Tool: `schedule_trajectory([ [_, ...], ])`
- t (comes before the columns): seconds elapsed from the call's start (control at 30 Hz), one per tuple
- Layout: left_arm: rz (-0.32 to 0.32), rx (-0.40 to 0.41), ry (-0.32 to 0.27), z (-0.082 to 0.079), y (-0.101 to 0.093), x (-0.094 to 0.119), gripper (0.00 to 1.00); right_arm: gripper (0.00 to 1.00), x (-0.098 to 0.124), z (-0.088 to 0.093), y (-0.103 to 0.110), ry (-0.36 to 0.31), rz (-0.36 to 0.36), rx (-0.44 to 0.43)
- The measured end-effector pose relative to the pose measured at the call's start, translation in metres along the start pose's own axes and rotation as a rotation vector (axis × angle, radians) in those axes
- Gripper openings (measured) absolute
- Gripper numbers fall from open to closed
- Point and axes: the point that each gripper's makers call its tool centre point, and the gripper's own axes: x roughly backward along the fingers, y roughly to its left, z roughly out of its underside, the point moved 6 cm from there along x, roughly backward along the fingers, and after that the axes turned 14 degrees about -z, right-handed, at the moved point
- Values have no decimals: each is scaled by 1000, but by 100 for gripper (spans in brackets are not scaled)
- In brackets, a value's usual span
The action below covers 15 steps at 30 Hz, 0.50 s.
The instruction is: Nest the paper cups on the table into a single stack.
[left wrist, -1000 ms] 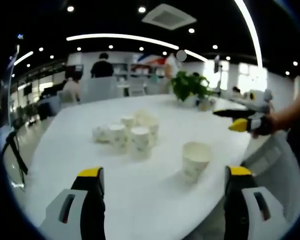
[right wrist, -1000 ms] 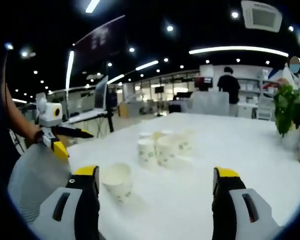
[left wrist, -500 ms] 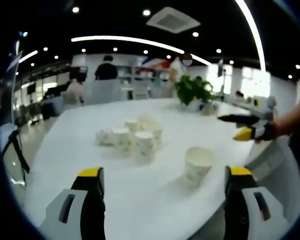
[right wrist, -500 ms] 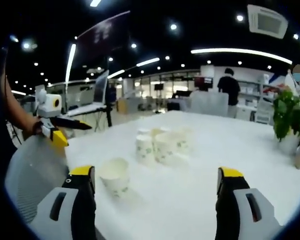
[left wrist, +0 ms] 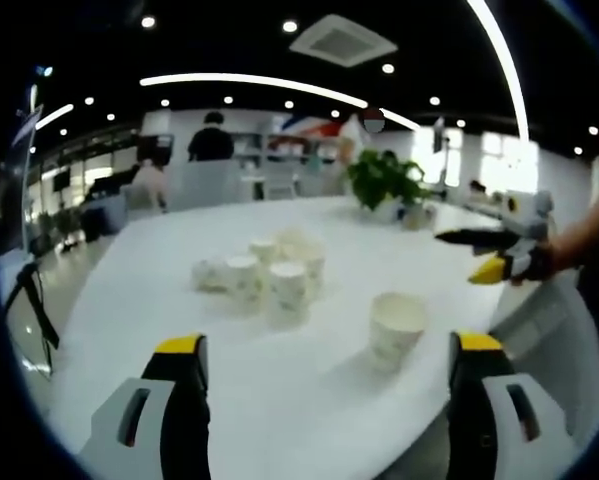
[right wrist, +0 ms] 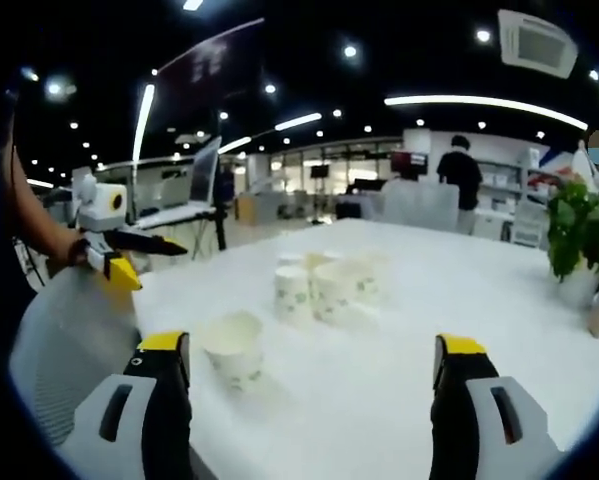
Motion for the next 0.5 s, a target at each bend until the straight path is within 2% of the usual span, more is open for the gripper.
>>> schedule_trajectory([
  [0.27,-2,-5,9,1,0,0,99,100,2,1,-3,-12,15,-29],
  [0.4,-47,-30,32,4,5,-1,99,100,0,2,-1,0,0,-13],
  [0.5,-40,-30,12,3,4,-1,99,100,0,2,0,4,0,-20],
])
